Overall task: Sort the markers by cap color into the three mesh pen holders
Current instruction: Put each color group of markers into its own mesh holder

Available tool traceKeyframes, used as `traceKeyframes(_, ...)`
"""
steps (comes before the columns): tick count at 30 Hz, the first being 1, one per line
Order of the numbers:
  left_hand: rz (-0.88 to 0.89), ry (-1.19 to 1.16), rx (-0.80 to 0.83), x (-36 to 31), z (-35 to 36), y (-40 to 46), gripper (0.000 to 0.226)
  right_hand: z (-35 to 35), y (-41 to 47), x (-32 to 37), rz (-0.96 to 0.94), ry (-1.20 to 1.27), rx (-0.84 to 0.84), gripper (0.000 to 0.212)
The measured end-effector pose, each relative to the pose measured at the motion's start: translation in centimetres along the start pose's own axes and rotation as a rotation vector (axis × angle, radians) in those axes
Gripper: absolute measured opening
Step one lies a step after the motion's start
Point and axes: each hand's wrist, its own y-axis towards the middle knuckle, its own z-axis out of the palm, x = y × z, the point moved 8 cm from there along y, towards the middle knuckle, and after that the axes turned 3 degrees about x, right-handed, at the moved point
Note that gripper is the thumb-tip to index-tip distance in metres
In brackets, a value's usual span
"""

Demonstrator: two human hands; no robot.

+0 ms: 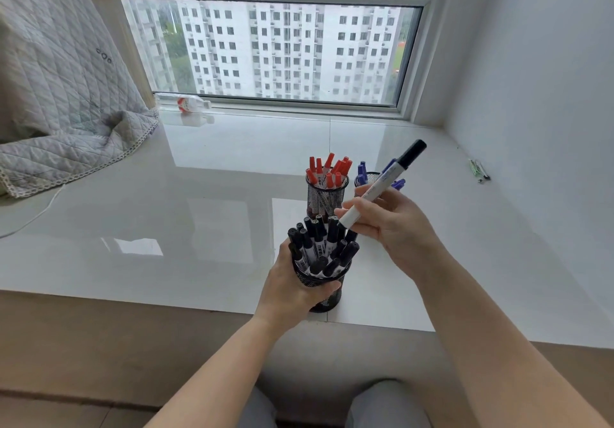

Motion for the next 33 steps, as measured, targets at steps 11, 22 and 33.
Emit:
traceKeyframes(11, -0.011, -0.007, 0.004, 0.2, 0.1, 0.1, 0.071, 1.6, -0.5, 0.2, -0.196, -0.903, -0.028, 0.018)
traceKeyframes(22, -0.016, -0.014, 0.013, 0.1, 0.1, 0.0, 0.08, 2.8, -1.3, 1.0, -0.512, -1.056, -0.079, 0.041)
traceKeyframes(33, -0.021, 0.001, 0.015, 0.3, 0.2, 0.1, 0.086, 2.4, -0.7, -0.5, -0.426, -1.131, -0.005, 0.021)
